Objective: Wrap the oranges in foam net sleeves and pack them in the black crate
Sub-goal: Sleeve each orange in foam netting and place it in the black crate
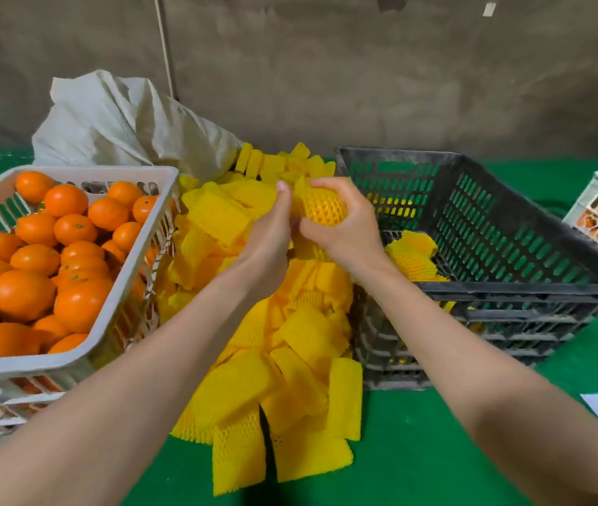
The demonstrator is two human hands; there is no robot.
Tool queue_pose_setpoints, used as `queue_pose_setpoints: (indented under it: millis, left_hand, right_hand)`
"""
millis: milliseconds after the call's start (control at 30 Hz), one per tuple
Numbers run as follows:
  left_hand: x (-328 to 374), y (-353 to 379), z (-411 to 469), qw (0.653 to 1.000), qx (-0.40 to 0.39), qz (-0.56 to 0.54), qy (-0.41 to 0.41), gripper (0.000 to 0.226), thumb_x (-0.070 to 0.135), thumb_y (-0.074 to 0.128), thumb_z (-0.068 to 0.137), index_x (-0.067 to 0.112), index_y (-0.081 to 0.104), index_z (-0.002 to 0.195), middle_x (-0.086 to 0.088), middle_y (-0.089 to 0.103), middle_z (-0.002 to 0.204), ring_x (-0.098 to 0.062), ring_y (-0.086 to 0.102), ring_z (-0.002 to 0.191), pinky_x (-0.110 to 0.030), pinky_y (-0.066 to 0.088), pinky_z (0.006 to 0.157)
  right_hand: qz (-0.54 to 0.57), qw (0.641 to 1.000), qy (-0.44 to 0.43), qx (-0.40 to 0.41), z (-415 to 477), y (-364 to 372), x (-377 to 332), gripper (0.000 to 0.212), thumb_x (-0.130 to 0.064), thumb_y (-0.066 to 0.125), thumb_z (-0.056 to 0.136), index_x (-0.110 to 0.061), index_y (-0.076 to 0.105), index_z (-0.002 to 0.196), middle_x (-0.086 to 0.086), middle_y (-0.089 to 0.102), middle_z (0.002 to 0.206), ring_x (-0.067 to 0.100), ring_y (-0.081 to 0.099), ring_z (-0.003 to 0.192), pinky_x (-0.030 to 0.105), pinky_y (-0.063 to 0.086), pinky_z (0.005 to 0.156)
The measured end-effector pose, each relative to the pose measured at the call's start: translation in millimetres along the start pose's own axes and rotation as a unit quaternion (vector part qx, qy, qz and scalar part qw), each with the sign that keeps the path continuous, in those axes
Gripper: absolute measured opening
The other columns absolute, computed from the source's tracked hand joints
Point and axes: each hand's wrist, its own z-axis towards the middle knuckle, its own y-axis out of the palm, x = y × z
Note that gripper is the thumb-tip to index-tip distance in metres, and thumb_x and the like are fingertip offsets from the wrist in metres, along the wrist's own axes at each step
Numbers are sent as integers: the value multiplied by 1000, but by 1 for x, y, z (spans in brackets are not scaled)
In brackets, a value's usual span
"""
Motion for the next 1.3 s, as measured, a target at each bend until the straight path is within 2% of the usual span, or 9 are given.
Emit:
queue_pose_setpoints:
  millis: [100,200,300,500,667,800,967,1167,1300]
  left_hand:
    - [-8,23,8,988,-40,115,94,45,28,31,104,14,31,147,5,36,150,-10,38,133,-31,29,112]
    - [-26,43,20,942,-84,261,194,37,5,38,101,3,45,137,1,47,139,-11,45,125,-13,30,98]
    - [-42,61,33,870,-119,405,255,27,2,46,97,-1,63,118,-15,60,126,-25,50,122,-19,32,96]
    - [-47,69,51,781,-151,543,269,33,13,50,97,-11,66,82,-23,67,87,-35,60,88,-38,37,90]
    - [-47,60,50,780,-168,530,286,27,10,47,98,-1,71,96,-11,68,109,-22,55,110,-19,26,94]
    - [-47,57,47,796,-180,515,264,28,10,44,99,5,68,114,-7,60,128,-17,44,128,-17,23,102]
    - [-54,57,43,802,-178,520,235,34,14,37,102,8,58,128,-7,46,145,-18,27,142,-27,19,115]
    - [-56,52,31,802,-165,519,244,38,18,37,102,10,48,138,-4,36,152,-16,21,144,-19,14,111]
    - [-54,35,15,808,-166,509,246,41,24,44,101,11,46,139,-4,38,150,-16,31,140,-21,23,108]
  right_hand:
    - [-60,993,0,104,23,-37,15,46,-16,79,67,-16,61,109,-6,57,100,10,55,93,17,40,77]
    - [-171,973,57,146,46,-78,38,47,-27,78,66,-22,60,109,-2,61,107,18,56,102,21,36,80]
    - [-363,922,133,-11,65,-103,63,49,-38,76,66,-28,59,111,4,59,121,27,54,113,31,41,88]
    - [-579,653,126,-472,74,-99,97,30,-33,76,71,-21,61,93,-1,57,95,23,53,91,32,45,75]
    - [-536,609,149,-565,72,-86,116,29,-28,66,85,-22,53,111,-7,44,102,24,49,102,30,38,80]
    - [-552,584,160,-574,66,-85,130,15,-18,51,92,-23,38,97,-5,35,83,15,36,66,23,34,57]
    - [-556,620,156,-531,66,-81,125,21,-22,50,94,-19,34,80,-5,28,72,19,36,77,31,33,70]
    - [-517,821,36,-242,69,-87,110,37,-21,58,87,-12,51,123,14,54,119,31,55,105,42,48,85]
    - [-382,919,-68,-62,64,-77,81,22,-20,55,91,-8,62,109,12,63,107,28,58,99,35,44,83]
